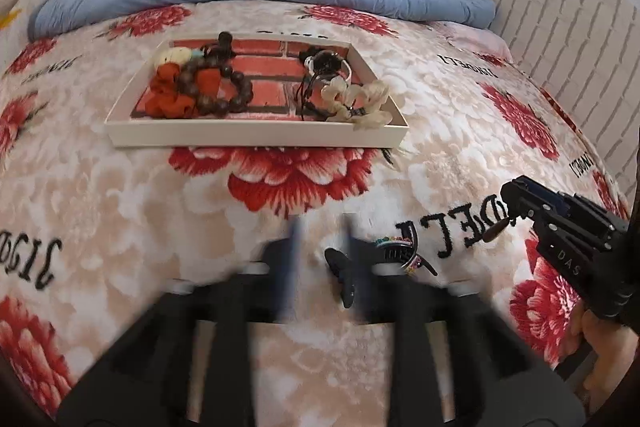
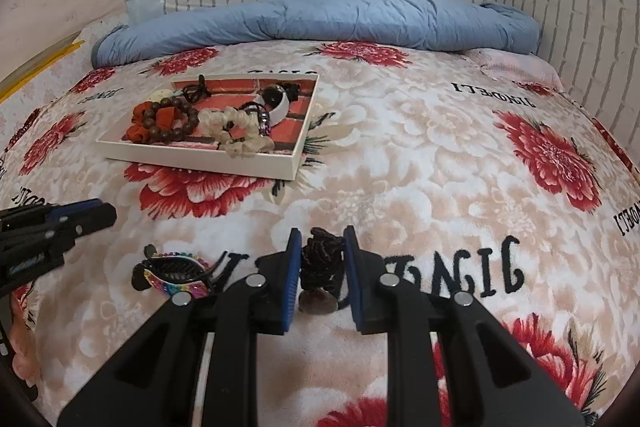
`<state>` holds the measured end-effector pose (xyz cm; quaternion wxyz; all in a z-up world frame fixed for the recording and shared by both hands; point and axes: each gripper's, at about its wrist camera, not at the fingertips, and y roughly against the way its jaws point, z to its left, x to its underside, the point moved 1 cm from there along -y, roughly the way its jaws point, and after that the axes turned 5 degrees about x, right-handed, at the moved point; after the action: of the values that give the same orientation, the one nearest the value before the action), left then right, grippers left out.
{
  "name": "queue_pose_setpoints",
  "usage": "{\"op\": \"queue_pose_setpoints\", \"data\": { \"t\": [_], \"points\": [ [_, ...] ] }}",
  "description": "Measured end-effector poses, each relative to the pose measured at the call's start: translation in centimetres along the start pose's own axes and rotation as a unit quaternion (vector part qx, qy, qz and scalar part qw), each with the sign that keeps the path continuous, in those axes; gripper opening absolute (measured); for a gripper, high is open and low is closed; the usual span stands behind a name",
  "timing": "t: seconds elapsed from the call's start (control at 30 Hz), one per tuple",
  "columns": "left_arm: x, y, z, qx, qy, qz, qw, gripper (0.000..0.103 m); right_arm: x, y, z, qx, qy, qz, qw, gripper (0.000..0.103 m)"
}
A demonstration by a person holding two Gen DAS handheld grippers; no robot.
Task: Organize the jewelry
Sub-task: 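Close left tool on the rainbow claw clip and lift it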
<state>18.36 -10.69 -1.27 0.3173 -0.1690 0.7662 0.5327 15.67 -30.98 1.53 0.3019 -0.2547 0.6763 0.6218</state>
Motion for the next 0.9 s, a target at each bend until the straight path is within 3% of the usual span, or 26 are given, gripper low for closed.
{"op": "queue_pose_setpoints", "data": {
  "t": [0.07,0.3,0.67,0.9],
  "points": [
    [0.4,0.1,-0.6,-0.018,-0.010,-0.013,0.9997,0.070,0.3,-0.1,-0.4,0.000,-0.005,0.004,1.000,0.022],
    [1.0,-0.8,-2.9,-0.027,-0.025,-0.004,0.9993,0.093,0.8,0.3,-2.1,0.007,-0.007,0.006,1.000,0.022],
    [2.5,-5.4,-5.0,-0.075,-0.035,0.044,0.9956,0.098,2.4,-0.7,-4.7,0.006,-0.021,0.017,1.000,0.022],
    [2.5,-8.1,-4.3,-0.061,-0.014,0.089,0.9940,0.098,2.6,-1.4,-5.1,0.001,-0.026,0.018,0.999,0.022]
  ]
}}
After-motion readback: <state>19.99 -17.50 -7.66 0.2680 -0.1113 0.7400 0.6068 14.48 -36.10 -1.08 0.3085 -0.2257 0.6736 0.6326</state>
